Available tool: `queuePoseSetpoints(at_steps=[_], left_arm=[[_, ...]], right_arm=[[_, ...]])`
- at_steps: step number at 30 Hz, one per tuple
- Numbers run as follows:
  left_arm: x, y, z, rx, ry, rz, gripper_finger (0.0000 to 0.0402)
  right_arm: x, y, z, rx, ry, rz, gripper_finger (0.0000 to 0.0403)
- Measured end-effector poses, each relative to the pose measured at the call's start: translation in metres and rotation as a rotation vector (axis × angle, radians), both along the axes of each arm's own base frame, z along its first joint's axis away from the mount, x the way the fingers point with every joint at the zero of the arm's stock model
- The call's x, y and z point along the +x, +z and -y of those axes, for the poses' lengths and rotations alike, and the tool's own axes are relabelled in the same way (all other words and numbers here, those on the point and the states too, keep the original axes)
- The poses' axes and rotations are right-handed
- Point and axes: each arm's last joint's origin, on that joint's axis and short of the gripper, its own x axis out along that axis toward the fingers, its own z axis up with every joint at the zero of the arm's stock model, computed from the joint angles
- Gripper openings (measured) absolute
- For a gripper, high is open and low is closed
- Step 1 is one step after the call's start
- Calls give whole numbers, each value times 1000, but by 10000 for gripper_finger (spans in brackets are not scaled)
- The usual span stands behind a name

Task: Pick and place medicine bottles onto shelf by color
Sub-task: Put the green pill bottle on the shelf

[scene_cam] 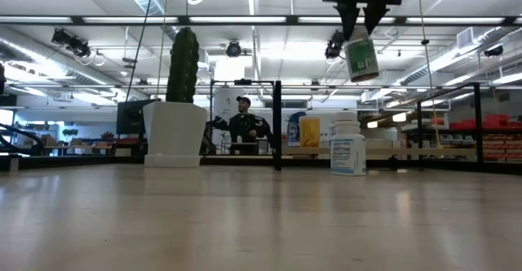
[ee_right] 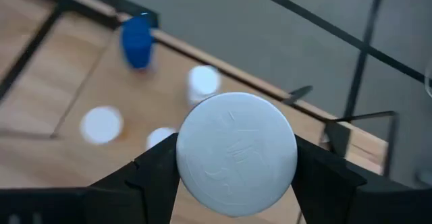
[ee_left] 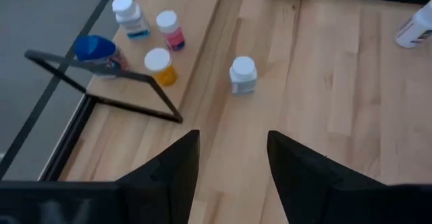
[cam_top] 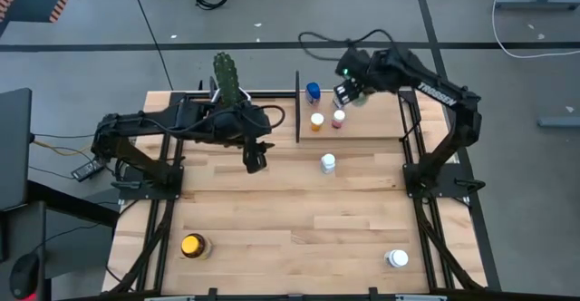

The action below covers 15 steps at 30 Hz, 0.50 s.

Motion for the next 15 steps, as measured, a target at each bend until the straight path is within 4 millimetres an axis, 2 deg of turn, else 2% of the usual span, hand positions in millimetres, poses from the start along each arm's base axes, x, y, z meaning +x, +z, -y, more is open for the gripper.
queuePoseSetpoints(at_steps=[6, 9, 12, 15], left_arm=[[3, -1, -4, 50, -53, 2, 172], [10, -18, -8, 29, -70, 10, 172], [15, -40, -11, -33, -85, 9, 173], [15, -54, -11, -71, -63, -18, 171]], right_arm=[[-19, 1, 39, 16, -87, 25, 246], [-20, -3, 54, 5, -95, 73, 246], [-20, -16, 64, 18, -100, 77, 246], [-15, -41, 72, 60, -99, 64, 246]])
